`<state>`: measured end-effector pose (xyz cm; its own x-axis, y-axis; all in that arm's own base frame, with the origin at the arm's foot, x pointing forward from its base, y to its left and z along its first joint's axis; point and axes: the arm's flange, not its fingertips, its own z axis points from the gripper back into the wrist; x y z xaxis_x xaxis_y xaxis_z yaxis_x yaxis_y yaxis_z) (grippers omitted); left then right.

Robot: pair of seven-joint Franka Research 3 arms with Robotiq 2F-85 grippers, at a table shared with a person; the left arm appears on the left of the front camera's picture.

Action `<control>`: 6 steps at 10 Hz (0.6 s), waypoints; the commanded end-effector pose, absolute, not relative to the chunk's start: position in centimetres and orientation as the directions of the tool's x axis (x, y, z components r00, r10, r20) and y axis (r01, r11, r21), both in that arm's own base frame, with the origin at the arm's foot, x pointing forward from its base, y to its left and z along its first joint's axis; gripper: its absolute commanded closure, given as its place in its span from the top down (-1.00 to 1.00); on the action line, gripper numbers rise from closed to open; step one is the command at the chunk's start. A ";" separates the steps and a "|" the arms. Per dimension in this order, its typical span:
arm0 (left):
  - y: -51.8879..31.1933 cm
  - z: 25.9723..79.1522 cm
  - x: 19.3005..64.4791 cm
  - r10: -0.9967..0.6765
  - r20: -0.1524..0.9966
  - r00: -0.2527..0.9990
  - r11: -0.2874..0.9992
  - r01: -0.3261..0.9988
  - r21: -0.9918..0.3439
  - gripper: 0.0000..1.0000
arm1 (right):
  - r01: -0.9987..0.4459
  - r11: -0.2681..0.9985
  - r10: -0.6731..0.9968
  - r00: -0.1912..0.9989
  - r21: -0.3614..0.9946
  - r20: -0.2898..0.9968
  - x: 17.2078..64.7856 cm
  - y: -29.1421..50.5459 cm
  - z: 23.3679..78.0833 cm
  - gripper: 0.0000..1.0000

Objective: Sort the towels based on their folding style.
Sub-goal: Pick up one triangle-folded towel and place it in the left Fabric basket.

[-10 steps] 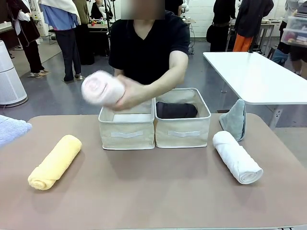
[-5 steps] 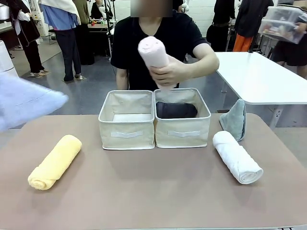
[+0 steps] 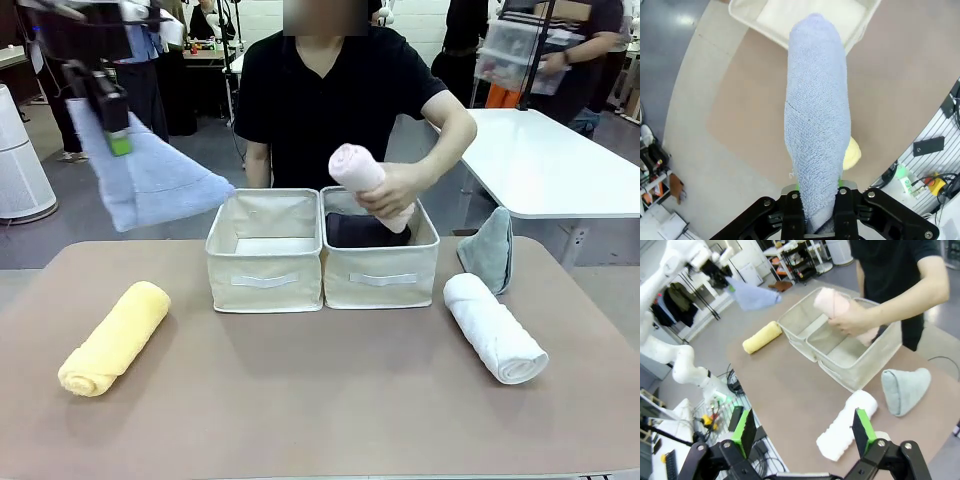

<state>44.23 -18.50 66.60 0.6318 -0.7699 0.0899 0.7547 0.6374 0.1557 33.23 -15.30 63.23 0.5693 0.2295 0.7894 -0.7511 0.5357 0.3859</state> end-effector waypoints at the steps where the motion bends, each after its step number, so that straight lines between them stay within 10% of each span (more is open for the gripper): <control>1: -20.5 68.2 48.0 -0.808 0.087 0.582 0.588 0.792 0.164 -0.61 | -0.758 0.521 0.214 0.562 0.393 0.799 33.3 -15.2 63.2 1.00; 6: -26.2 65.4 53.7 -0.846 0.012 0.533 0.530 0.839 0.118 -0.61 | -0.758 0.521 0.214 0.562 0.393 0.799 33.3 -15.2 63.2 1.00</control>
<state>52.73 -26.07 64.22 0.5310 -0.8459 0.0502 0.8418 0.5334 0.0827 33.22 -15.30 63.25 0.5691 0.2296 0.7895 -0.7511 0.5359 0.3855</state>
